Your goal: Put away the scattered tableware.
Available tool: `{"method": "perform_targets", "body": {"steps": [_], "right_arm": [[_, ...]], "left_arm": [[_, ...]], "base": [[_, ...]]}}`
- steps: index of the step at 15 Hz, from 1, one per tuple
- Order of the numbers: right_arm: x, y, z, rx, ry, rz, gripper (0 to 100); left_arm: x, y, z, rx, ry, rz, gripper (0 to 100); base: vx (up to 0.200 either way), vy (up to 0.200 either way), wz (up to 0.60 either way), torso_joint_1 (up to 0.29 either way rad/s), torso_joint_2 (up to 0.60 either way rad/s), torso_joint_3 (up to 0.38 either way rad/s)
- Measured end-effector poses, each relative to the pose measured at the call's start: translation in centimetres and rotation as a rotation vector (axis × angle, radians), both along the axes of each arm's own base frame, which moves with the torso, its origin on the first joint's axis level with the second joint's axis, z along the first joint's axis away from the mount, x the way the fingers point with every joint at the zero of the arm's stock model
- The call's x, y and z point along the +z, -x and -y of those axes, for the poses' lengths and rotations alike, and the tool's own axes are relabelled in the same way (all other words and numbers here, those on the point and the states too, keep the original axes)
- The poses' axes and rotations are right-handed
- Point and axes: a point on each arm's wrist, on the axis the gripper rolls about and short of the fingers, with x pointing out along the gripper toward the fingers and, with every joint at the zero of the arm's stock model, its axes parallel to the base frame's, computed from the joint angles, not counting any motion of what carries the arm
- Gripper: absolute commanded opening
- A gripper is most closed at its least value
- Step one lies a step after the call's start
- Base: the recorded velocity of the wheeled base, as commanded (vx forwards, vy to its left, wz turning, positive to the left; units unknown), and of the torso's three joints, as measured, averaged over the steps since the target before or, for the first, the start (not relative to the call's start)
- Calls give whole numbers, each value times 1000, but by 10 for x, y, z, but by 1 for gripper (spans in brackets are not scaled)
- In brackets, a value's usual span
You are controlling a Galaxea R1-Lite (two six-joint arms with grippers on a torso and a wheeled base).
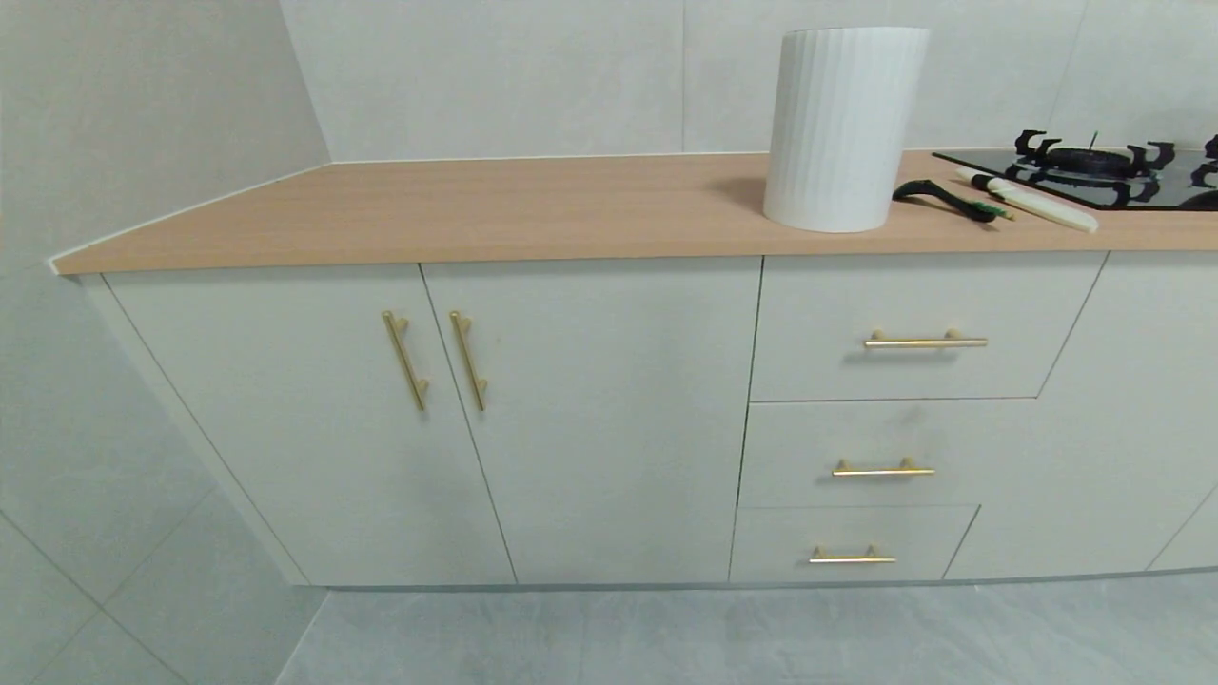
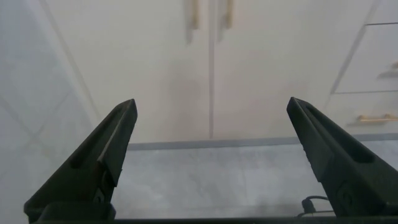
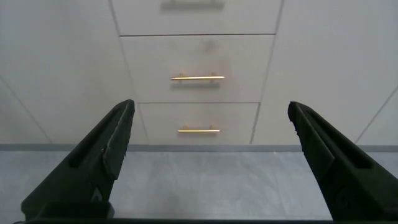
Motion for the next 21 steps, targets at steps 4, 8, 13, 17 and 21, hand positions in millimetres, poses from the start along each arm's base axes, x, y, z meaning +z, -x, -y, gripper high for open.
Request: {"method": "perform_targets", "body": {"steps": [4, 8, 13, 17, 21], "right_arm": [[0, 0, 0, 0, 0, 0, 100], [0, 0, 0, 0, 0, 0, 100], [0, 0, 0, 0, 0, 0, 100], [0, 0, 0, 1, 0, 0, 100], [0, 0, 0, 0, 1, 0, 100]], "left_arm": [[0, 0, 0, 1, 0, 0, 100], [0, 0, 0, 0, 0, 0, 100], [0, 0, 0, 0, 0, 0, 100], [0, 0, 0, 1, 0, 0, 100], [0, 0, 0, 0, 4, 0, 100]], "base": [[0, -200, 0, 0, 1, 2], [0, -50, 0, 2, 1, 1], [0, 0, 0, 0, 0, 0], [150, 0, 0, -1, 2, 2], [0, 0, 0, 0, 0, 0]]}}
